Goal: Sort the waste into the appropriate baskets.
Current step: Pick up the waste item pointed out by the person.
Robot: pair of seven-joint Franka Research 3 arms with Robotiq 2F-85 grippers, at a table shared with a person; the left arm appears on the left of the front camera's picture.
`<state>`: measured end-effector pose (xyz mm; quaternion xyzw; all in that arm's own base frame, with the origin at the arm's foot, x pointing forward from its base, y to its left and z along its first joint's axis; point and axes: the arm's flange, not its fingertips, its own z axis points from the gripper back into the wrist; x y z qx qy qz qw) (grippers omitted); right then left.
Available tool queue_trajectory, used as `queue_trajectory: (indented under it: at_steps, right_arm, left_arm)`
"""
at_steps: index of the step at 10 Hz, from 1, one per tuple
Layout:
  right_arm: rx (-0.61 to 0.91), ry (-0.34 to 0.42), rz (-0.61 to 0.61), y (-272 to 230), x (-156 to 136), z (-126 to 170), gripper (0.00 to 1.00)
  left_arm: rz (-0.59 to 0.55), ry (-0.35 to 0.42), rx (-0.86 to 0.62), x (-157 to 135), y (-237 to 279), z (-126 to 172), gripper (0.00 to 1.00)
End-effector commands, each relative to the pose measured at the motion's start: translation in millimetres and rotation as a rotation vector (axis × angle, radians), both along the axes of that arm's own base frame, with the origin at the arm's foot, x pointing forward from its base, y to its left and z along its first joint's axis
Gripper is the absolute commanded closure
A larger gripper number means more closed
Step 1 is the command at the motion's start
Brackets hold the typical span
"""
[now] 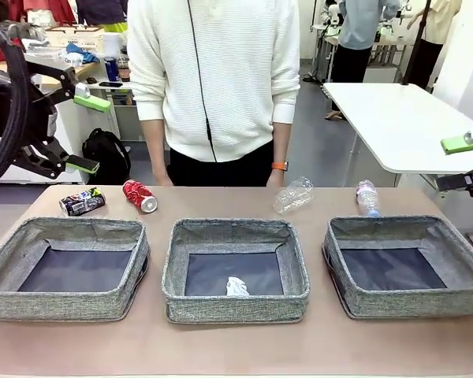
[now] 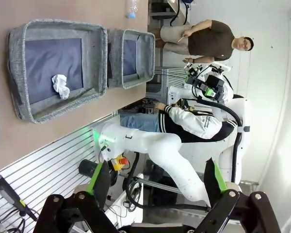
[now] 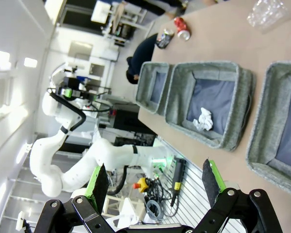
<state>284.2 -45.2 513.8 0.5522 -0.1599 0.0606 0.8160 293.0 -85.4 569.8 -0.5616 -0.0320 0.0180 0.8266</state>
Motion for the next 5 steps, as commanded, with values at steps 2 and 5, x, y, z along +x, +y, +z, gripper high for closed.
queue_trajectory:
  at_steps: [2,5]
  right_arm:
    - [0.019,-0.035,0.008,0.7,2.9,1.6,0.0]
    - [0.019,-0.035,0.008,0.7,2.9,1.6,0.0]
  left_arm:
    - [-0.01,-0.005,-0.022,0.3,-0.3,-0.7,0.0]
    - [-0.01,-0.005,-0.022,0.3,-0.3,-0.7,0.0]
